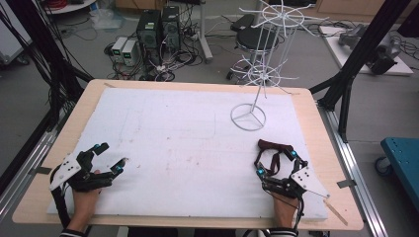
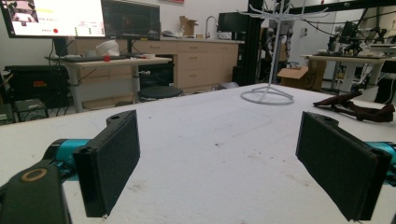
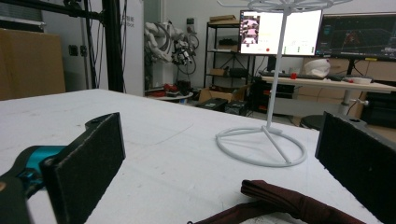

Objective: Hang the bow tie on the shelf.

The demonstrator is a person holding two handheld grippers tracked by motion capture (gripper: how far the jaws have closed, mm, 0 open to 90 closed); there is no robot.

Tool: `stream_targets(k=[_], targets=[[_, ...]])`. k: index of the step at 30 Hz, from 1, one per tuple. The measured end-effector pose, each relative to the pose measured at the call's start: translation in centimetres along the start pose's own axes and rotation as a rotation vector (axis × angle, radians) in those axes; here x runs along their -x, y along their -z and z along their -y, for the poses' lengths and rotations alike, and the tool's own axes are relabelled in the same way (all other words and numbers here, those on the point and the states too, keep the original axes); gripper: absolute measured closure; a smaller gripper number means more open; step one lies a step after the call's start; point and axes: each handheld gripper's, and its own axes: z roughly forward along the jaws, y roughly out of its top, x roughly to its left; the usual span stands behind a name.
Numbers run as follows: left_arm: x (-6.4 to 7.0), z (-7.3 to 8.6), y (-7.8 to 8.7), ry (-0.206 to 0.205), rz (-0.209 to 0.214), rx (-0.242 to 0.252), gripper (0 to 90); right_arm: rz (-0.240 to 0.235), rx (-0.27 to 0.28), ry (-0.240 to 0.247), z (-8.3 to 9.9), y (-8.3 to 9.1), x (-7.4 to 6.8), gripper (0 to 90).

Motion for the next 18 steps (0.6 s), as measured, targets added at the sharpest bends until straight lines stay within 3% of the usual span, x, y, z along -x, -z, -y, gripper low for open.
stream_targets(k=[8, 18], targets=[[-0.08, -0.01, -0.11, 0.015, -0.002, -0.006, 14.1, 0.004, 0.007, 0.003, 0.01, 0.08, -0.06, 0.7], [0.02, -0.02, -0.06, -0.003, 0.001, -0.01, 14.0, -0.004, 0.004, -0.023, -0.07, 0.08, 0.11, 0.7]])
